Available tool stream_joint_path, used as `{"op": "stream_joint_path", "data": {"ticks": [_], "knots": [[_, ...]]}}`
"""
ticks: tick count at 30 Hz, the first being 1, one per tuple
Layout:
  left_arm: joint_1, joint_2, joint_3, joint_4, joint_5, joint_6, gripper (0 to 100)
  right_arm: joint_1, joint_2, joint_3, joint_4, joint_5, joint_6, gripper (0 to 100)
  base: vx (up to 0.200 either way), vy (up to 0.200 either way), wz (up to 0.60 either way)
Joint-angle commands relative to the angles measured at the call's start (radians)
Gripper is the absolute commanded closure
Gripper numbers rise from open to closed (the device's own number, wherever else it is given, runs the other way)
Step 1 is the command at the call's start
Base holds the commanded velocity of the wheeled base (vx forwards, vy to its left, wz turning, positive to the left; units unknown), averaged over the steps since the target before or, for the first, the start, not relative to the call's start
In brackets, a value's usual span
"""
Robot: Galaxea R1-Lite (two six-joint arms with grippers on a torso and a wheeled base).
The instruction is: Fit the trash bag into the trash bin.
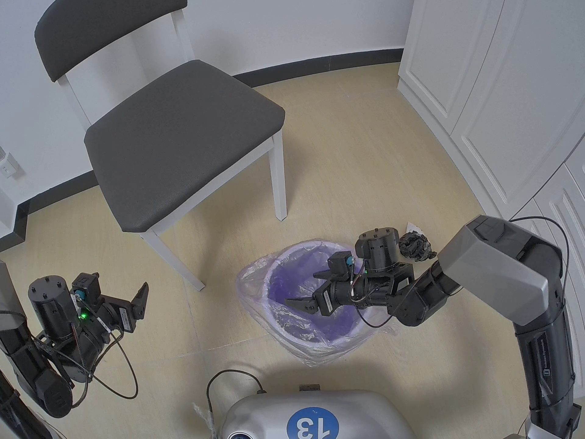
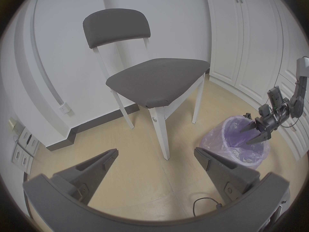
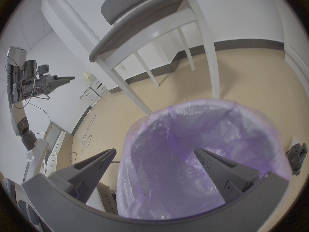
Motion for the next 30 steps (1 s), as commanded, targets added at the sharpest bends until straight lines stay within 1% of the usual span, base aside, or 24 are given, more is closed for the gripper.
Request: {"op": "stream_joint_path", "data": {"ticks": [1, 8, 12, 15, 16, 25, 30], "knots": [[0.000, 0.006, 0.004, -0.018, 0.000, -0.002, 0, 0.000, 0.069, -0.023, 0.014, 0.001, 0.000, 0, 0.000, 0.000, 0.00], [0.000, 0.006, 0.001, -0.018, 0.000, -0.002, 0, 0.004, 0.080, -0.020, 0.029, 0.004, 0.004, 0, 0.000, 0.000, 0.00], [0.001, 0.006, -0.001, -0.018, 0.000, -0.002, 0, 0.004, 0.072, -0.010, 0.039, 0.042, 0.006, 0, 0.000, 0.000, 0.00], [0.001, 0.006, -0.001, -0.018, 0.000, -0.002, 0, 0.004, 0.075, -0.009, 0.039, 0.046, 0.004, 0, 0.000, 0.000, 0.00], [0.001, 0.006, -0.001, -0.018, 0.000, -0.002, 0, 0.004, 0.075, -0.010, 0.039, 0.046, 0.004, 100, 0.000, 0.000, 0.00], [0.000, 0.006, -0.001, -0.018, 0.002, 0.000, 0, 0.016, 0.063, 0.023, 0.028, 0.046, -0.005, 100, 0.000, 0.000, 0.00], [0.000, 0.003, -0.001, -0.018, 0.002, 0.000, 0, 0.056, 0.006, 0.091, 0.014, 0.046, -0.017, 100, 0.000, 0.000, 0.00]]}}
